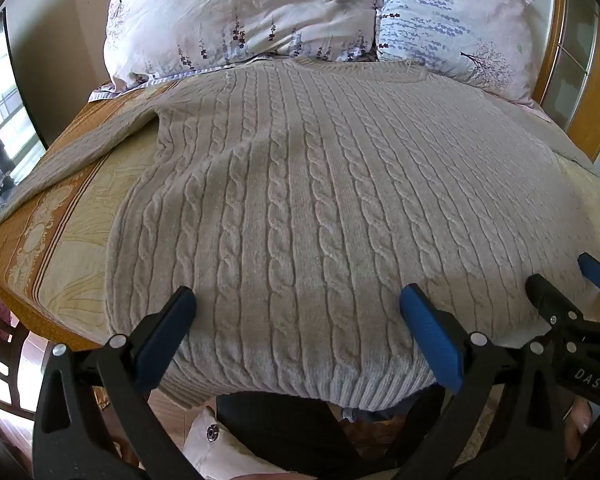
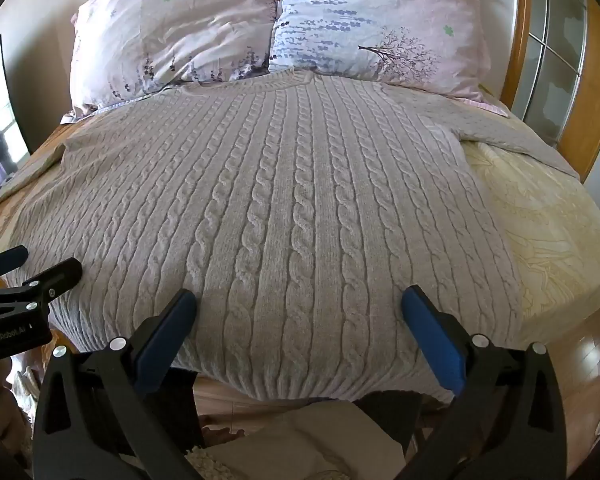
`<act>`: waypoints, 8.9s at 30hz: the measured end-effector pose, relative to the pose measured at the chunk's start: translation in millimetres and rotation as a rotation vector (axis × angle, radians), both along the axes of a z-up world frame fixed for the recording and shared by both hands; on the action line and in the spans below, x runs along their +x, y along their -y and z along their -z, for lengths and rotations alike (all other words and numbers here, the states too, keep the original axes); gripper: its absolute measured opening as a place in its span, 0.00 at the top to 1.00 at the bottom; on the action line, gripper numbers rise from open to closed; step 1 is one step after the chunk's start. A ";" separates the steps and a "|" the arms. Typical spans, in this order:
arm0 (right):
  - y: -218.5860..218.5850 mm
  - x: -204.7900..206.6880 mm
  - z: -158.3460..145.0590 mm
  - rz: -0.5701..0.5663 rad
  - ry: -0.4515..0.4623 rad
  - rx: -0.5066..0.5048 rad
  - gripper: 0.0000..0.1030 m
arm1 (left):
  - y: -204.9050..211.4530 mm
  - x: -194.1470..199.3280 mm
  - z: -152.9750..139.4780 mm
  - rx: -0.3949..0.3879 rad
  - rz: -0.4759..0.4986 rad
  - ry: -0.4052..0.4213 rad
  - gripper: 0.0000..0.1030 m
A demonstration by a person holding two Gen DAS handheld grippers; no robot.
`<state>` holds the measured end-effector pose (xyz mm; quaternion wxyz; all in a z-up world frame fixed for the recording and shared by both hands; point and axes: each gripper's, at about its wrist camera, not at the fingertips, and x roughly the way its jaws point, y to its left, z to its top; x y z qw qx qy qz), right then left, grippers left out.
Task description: Fold small clothes
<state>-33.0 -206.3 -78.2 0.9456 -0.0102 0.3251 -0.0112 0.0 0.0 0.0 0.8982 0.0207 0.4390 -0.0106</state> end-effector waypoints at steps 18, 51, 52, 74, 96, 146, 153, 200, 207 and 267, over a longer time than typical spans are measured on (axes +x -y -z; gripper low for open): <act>-0.3 0.3 0.1 0.000 -0.002 -0.001 0.01 | 0.0 0.1 0.1 0.000 0.000 -0.002 0.02; -0.5 0.5 0.3 0.002 -0.003 0.000 0.01 | 0.0 0.1 0.1 -0.001 -0.001 -0.004 0.02; -0.6 0.5 0.3 0.002 -0.003 0.000 0.01 | 0.0 0.2 0.1 -0.001 0.000 -0.004 0.02; -0.9 0.7 0.9 0.002 -0.001 0.000 0.01 | 0.0 0.2 0.1 -0.001 0.000 -0.004 0.02; 2.3 8.0 -0.3 -0.087 -0.033 -0.010 0.01 | 0.5 7.6 -1.1 0.004 0.017 -0.054 0.02; 341.5 153.5 -37.4 0.658 0.073 0.801 0.86 | 10.0 185.2 -29.4 -0.083 0.146 -0.005 0.02; 320.8 151.2 -69.6 0.559 0.194 0.675 0.90 | 9.0 188.3 -30.5 -0.091 0.145 -0.002 0.02; 67.2 186.3 -141.2 -0.023 0.271 0.413 0.91 | -57.9 188.8 -43.6 -0.582 0.149 0.077 0.02; -61.9 229.0 -78.2 -0.428 -0.110 0.359 0.65 | -67.0 189.5 -31.3 -0.663 0.120 0.022 0.02; 164.2 156.2 -16.1 0.415 0.147 0.837 0.89 | -71.8 283.1 -4.1 -0.620 0.073 -0.181 0.94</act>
